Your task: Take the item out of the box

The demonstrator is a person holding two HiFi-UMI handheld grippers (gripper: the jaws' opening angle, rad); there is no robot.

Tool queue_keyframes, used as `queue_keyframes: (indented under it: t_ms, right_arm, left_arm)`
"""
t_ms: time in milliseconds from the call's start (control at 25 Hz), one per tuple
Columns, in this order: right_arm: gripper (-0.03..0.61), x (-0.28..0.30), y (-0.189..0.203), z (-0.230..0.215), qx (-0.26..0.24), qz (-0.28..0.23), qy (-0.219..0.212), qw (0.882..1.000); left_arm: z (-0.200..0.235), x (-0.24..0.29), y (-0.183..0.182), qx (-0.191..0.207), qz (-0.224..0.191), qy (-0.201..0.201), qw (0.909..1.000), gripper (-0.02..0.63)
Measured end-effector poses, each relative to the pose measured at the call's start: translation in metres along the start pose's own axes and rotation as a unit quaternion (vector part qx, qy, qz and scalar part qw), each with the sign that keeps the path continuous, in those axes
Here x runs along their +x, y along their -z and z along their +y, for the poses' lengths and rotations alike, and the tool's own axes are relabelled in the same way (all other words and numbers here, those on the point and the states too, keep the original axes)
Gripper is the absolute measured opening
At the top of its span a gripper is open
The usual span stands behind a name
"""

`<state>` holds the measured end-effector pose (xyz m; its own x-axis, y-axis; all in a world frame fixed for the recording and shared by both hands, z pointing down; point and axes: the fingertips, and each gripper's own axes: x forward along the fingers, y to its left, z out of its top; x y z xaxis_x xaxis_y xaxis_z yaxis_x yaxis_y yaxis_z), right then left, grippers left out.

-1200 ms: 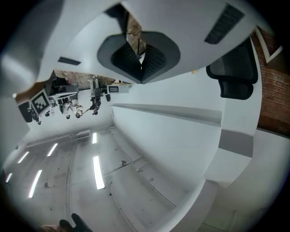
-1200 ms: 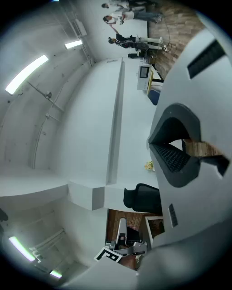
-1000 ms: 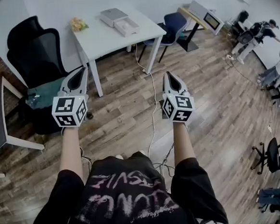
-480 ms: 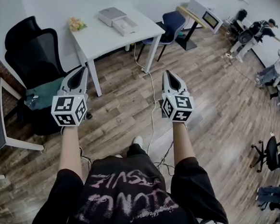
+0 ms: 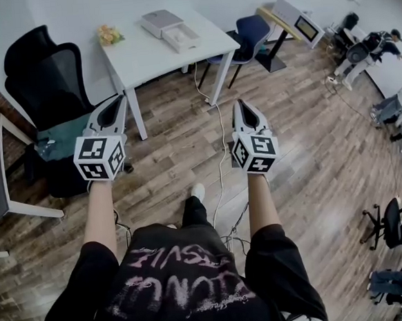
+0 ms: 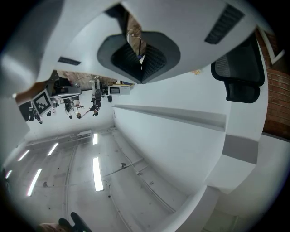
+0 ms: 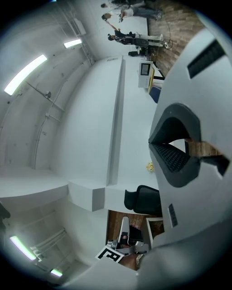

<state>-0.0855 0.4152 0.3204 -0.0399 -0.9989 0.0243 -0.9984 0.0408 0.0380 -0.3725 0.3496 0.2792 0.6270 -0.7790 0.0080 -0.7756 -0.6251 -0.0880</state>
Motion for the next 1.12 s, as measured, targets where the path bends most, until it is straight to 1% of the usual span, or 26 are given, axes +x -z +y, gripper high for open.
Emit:
queue_keyframes:
  t_ms: [200, 480, 880, 1120]
  right_arm:
    - [-0.002, 0.021, 0.003, -0.007, -0.001, 0.000, -0.001, 1.000]
    - [-0.002, 0.052, 0.011, -0.029, 0.008, 0.008, 0.002, 1.000]
    - [-0.002, 0.124, 0.022, -0.080, 0.014, 0.018, -0.005, 1.000]
    - [-0.002, 0.171, 0.024, -0.111, 0.021, 0.022, -0.019, 0.999]
  left_arm:
    - [0.006, 0.019, 0.004, 0.004, 0.006, 0.004, 1.0000, 0.002]
    - [0.012, 0.058, 0.011, -0.004, 0.013, 0.002, 0.9999, 0.002]
    - [0.019, 0.139, 0.024, -0.012, 0.029, -0.007, 0.9995, 0.002]
    - [0.022, 0.189, 0.024, -0.013, 0.041, -0.019, 0.9989, 0.002]
